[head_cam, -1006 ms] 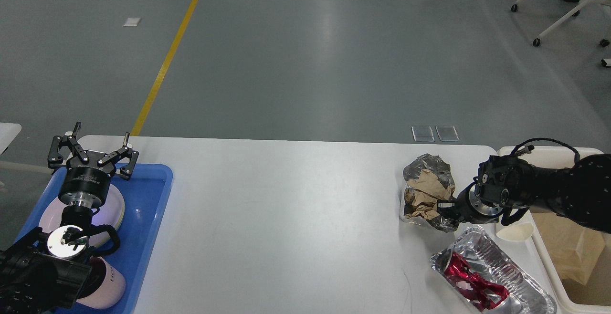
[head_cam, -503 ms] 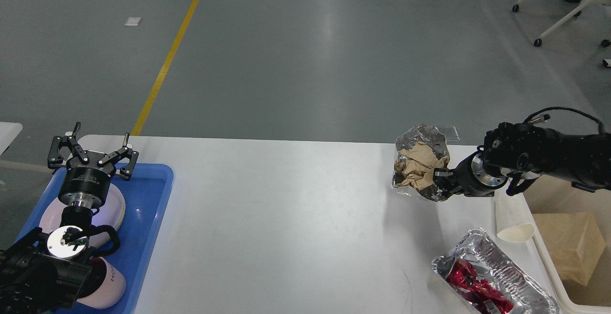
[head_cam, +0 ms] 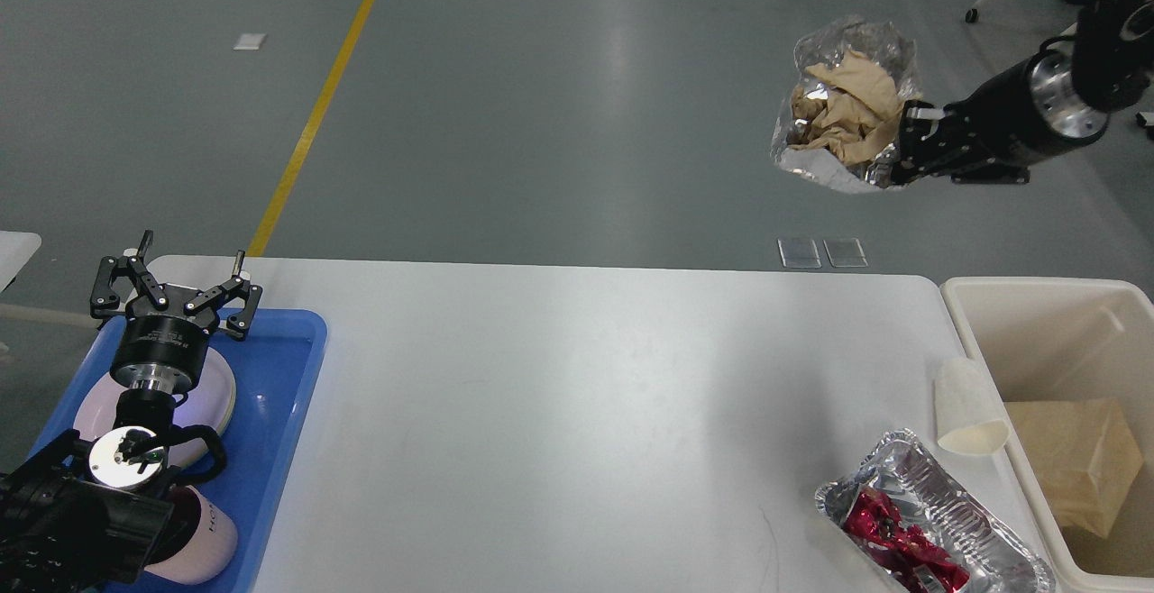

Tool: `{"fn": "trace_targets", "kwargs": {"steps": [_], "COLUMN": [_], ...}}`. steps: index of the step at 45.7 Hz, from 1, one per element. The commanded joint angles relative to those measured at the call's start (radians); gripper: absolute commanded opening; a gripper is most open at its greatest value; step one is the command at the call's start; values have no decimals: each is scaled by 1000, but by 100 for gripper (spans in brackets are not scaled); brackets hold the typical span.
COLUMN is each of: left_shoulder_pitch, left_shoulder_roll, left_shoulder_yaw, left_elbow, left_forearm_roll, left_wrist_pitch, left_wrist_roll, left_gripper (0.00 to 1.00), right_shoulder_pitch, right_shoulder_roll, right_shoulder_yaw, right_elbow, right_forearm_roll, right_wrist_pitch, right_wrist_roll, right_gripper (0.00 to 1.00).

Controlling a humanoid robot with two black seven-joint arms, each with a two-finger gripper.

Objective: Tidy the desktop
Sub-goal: 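Grasp the crumpled foil, lift it and drop it into the bin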

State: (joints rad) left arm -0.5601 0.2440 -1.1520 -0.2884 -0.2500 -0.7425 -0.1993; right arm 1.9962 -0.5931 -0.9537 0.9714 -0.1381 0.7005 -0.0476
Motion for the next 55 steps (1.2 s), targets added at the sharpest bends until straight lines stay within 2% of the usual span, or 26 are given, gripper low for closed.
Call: {"fn": "trace_targets", "kwargs": {"steps": [1, 7, 18, 32, 36, 37, 38, 42, 43, 44, 55], "left_shoulder_pitch": [0, 0, 0, -1, -1, -1, 0, 0, 0, 0, -1], "left_shoulder_roll": [0, 0, 0, 0, 0, 0, 0, 0, 0, 0, 1], "left_shoulder_yaw": [0, 0, 0, 0, 0, 0, 0, 0, 0, 0, 0], "left_elbow": [0, 0, 0, 0, 0, 0, 0, 0, 0, 0, 0], "left_forearm_roll": [0, 0, 0, 0, 0, 0, 0, 0, 0, 0, 0], "left_wrist_pitch": [0, 0, 0, 0, 0, 0, 0, 0, 0, 0, 0], "left_wrist_roll": [0, 0, 0, 0, 0, 0, 0, 0, 0, 0, -2], "left_gripper": [96, 96, 96, 96, 96, 96, 96, 96, 96, 96, 96], "right_shoulder_pitch": [58, -19, -446, -902, -1004, -1025, -1043, -1105, -1116, -1123, -1162], "right_shoulder_roll": [-31, -56, -123, -133, -123, -119, -111, -80, -73, -65, -47], "right_shoulder_yaw": [-3, -23, 35, 131, 176, 185, 194, 225, 231, 237, 271], "right_elbow": [-5, -69, -316, -416, -456, -471, -490, -572, -589, -606, -623], "right_forearm_roll": [-5, -5, 61, 103, 103, 103, 103, 101, 103, 103, 103], "right_wrist_pitch": [31, -4, -191, -461, -493, -496, -498, -506, -507, -507, -506], "right_wrist_roll": [-2, -3, -2, -2, -2, -2, -2, 0, 0, 0, 0], "right_gripper": [0, 0, 0, 0, 0, 6, 19, 82, 95, 100, 100]}}
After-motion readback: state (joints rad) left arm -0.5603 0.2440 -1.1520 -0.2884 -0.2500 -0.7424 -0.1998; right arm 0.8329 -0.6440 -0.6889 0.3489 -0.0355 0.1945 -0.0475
